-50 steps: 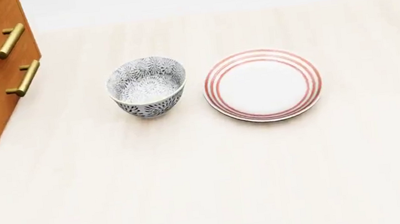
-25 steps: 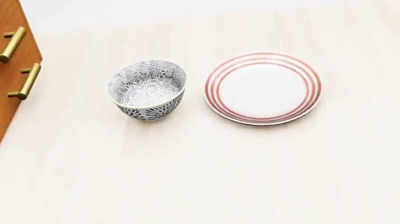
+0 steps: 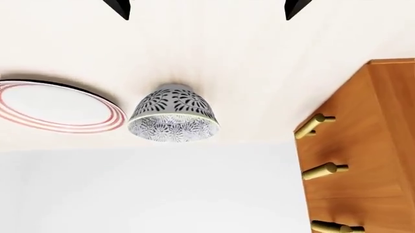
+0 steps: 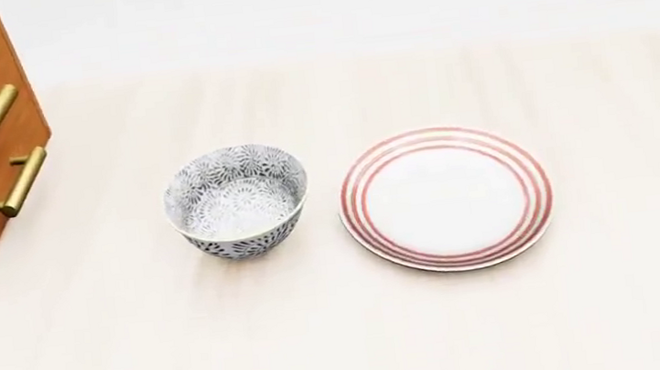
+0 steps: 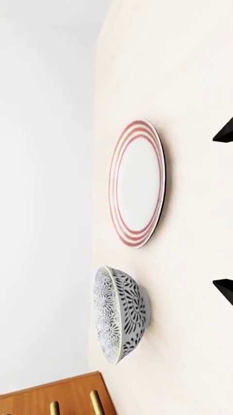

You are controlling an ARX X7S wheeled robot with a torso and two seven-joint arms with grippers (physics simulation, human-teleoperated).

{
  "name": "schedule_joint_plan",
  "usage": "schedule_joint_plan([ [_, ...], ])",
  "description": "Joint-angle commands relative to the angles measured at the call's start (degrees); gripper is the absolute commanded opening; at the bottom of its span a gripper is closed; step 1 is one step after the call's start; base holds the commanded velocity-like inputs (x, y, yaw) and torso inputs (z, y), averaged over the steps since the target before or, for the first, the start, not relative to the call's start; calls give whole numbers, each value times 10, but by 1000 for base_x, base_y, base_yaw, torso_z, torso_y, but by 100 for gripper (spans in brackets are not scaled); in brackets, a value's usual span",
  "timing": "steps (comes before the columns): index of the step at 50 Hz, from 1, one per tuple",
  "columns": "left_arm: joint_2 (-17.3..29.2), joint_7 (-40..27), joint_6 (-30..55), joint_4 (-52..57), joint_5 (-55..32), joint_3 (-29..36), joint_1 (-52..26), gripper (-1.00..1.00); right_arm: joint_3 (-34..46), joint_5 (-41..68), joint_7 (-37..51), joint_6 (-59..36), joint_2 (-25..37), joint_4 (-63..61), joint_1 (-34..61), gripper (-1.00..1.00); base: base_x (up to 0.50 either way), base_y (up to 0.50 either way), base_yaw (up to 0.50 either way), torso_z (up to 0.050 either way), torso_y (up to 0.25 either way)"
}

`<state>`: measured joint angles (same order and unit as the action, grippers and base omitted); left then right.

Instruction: Open the top drawer of the cabinet.

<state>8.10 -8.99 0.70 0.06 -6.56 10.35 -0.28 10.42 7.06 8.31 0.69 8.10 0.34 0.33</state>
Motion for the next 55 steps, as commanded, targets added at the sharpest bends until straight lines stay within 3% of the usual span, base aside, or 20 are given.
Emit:
schedule_joint_plan([
  [1, -7, 8, -4, -4, -1, -10, -4, 100, -10, 0, -5, -4, -6, -3, 2, 100, 500, 0, 0, 0, 0],
  [42, 8, -9, -6, -2, -13, 10, -4, 100, 9, 14, 8, 5, 8, 1, 4, 100, 498, 0, 0, 0, 0],
  [55, 12, -13, -9, -4, -16, 15, -5, 100, 18, 15, 5, 23, 14, -5, 0, 100, 115, 0, 0, 0, 0],
])
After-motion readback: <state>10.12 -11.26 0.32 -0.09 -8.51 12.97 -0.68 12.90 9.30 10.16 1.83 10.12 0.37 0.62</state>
